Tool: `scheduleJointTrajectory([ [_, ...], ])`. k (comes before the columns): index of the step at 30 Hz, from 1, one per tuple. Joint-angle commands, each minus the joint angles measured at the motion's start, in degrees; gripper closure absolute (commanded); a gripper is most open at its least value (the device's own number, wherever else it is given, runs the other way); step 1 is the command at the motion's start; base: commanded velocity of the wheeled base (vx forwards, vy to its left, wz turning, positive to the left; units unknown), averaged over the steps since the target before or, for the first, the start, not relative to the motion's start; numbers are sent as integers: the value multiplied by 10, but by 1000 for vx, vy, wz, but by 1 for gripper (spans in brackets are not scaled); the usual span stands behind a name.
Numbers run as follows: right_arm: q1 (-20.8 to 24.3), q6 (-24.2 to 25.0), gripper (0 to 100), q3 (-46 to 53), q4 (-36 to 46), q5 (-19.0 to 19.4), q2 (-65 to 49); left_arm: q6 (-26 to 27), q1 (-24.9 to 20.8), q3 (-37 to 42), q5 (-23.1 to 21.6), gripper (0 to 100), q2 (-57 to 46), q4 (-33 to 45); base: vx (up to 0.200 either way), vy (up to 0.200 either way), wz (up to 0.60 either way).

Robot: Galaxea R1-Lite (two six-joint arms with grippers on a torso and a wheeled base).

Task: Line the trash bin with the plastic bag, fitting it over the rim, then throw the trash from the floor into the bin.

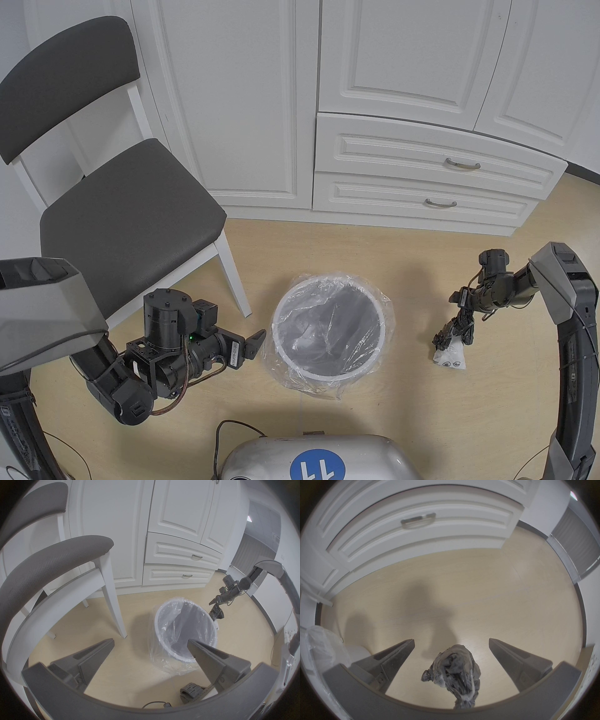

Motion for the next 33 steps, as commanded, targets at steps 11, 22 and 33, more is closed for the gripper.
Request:
scheduleJointTrajectory([
  [11,-2,39,0,-27,4,25,79,11,-2,26,0,0,-71,-14,0,0,0],
  [22,9,7,100,84,1,27,-71,21,-1,27,0,0,-93,-14,0,0,0],
  [33,58,-85,100,314,-6,36,-439,23,-2,34,0,0,-151,-13,0,0,0],
])
